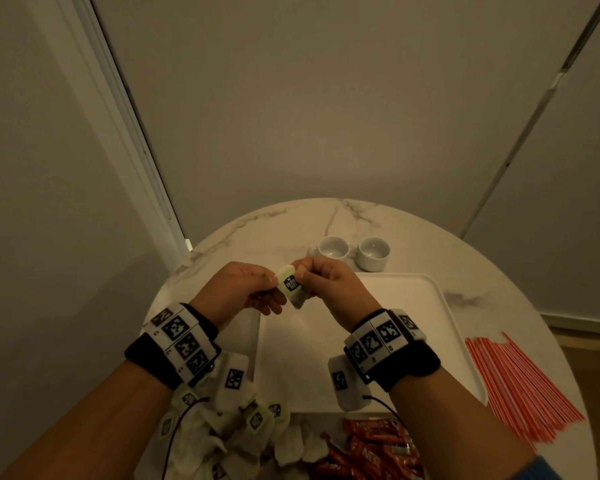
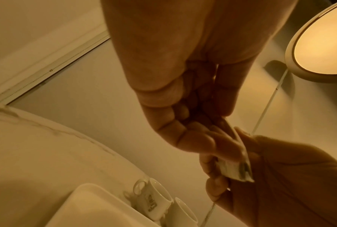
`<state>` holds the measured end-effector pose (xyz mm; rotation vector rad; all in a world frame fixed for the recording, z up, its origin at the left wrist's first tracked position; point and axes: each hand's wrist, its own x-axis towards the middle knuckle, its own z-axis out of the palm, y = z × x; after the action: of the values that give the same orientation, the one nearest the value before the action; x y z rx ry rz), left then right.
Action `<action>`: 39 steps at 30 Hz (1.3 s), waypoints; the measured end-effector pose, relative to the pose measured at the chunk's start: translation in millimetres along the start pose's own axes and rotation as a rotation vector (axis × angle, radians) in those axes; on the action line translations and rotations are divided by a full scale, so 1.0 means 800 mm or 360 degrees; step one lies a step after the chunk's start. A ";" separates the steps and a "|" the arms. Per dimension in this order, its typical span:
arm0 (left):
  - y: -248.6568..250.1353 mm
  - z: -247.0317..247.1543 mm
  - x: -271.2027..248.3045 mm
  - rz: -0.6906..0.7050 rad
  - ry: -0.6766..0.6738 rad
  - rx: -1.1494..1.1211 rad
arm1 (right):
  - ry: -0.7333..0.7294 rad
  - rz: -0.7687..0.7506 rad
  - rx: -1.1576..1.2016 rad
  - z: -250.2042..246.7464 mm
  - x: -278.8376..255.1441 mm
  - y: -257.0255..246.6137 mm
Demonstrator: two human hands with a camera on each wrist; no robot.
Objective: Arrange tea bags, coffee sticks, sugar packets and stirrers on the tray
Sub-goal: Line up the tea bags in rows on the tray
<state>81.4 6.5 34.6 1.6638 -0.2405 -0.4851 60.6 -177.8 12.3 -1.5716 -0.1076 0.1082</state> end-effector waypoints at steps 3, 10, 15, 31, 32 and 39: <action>0.001 -0.007 0.004 -0.0032 -0.0068 0.0144 | -0.0060 0.0009 -0.0058 -0.002 -0.001 -0.002; 0.001 -0.001 0.006 0.0009 0.0012 0.0141 | -0.0090 0.0025 -0.0152 -0.007 0.004 0.001; -0.004 0.003 0.005 -0.0006 -0.0016 0.0053 | -0.0193 0.0048 0.0080 -0.010 0.003 0.001; -0.012 0.003 0.011 0.0094 -0.0044 0.0121 | 0.0095 0.0010 -0.0381 0.002 0.007 -0.001; -0.015 0.003 0.012 0.0116 0.0007 0.0181 | 0.0096 0.0005 -0.0450 0.002 0.008 0.000; -0.028 -0.004 0.028 0.0090 0.0172 0.0367 | 0.0056 0.0144 -0.0438 -0.002 0.016 0.013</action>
<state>100.0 3.2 9.2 1.8967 -0.2713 -0.3330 73.3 -177.8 1.5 -1.8532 -0.0239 0.1416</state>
